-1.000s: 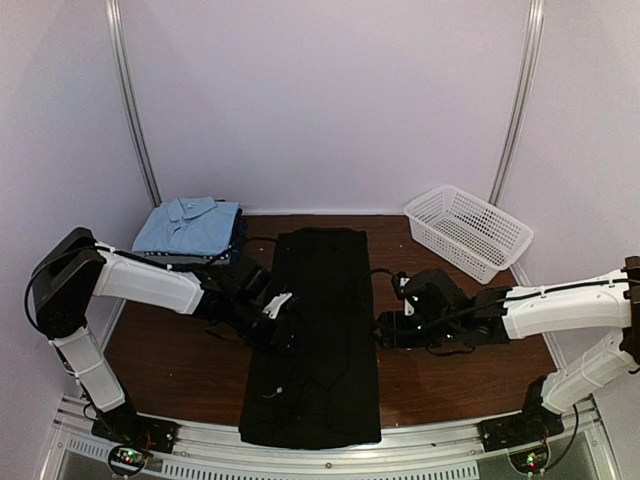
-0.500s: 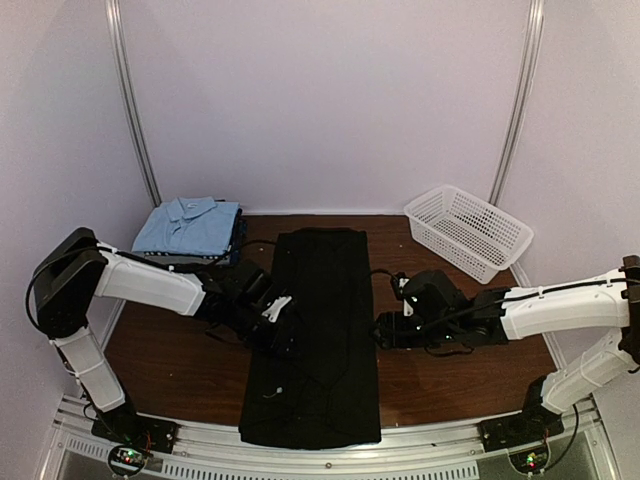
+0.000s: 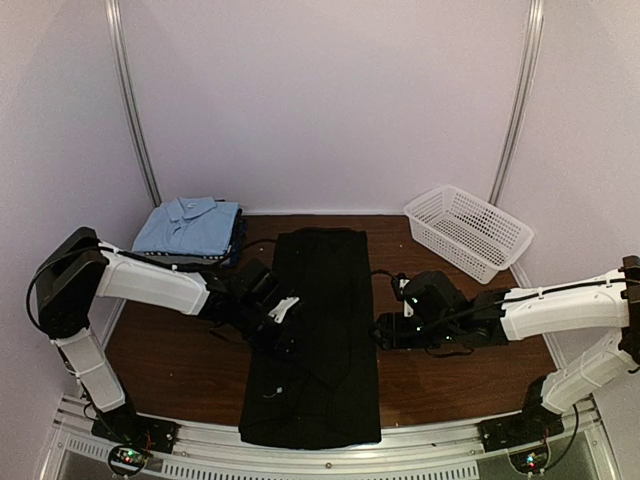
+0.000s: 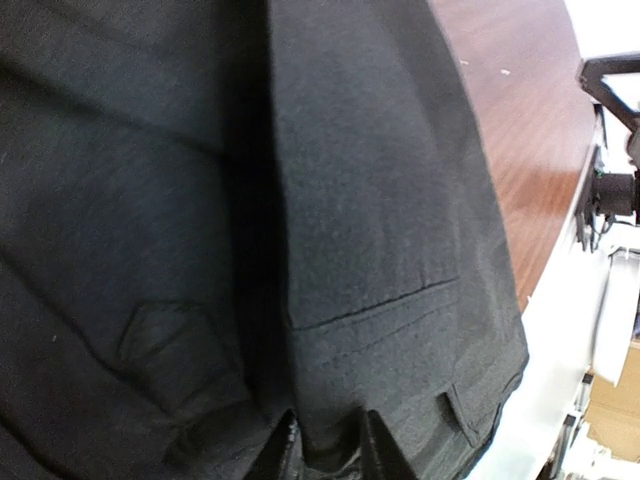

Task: Fold and stack the long sleeve shirts
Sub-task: Fold the sleeve of the rectangle-folded shirt.

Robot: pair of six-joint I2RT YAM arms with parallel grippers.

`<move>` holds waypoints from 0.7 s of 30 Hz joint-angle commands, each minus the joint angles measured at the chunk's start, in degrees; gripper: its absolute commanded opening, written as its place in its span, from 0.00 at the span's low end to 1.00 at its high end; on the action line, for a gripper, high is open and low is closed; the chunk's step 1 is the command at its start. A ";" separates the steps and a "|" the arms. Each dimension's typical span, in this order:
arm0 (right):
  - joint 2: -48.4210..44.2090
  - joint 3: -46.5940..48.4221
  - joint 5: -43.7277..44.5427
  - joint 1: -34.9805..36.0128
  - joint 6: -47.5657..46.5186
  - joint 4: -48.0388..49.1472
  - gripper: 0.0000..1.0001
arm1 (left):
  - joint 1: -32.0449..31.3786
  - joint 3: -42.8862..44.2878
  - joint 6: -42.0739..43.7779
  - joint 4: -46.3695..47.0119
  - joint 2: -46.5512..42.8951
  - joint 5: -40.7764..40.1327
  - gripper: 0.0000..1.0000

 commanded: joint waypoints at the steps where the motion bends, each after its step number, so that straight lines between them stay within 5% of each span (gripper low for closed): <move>1: -0.30 -0.70 0.08 -0.27 0.32 0.87 0.64 | -0.21 2.03 1.10 0.84 -0.64 2.60 0.12; 7: -0.30 -0.43 0.15 -0.27 0.34 0.82 0.64 | -0.92 4.60 1.94 0.85 -0.68 3.41 0.03; 21: -5.27 -0.88 7.17 -0.27 2.01 -3.70 0.63 | -5.58 17.64 3.76 1.36 9.21 8.27 0.07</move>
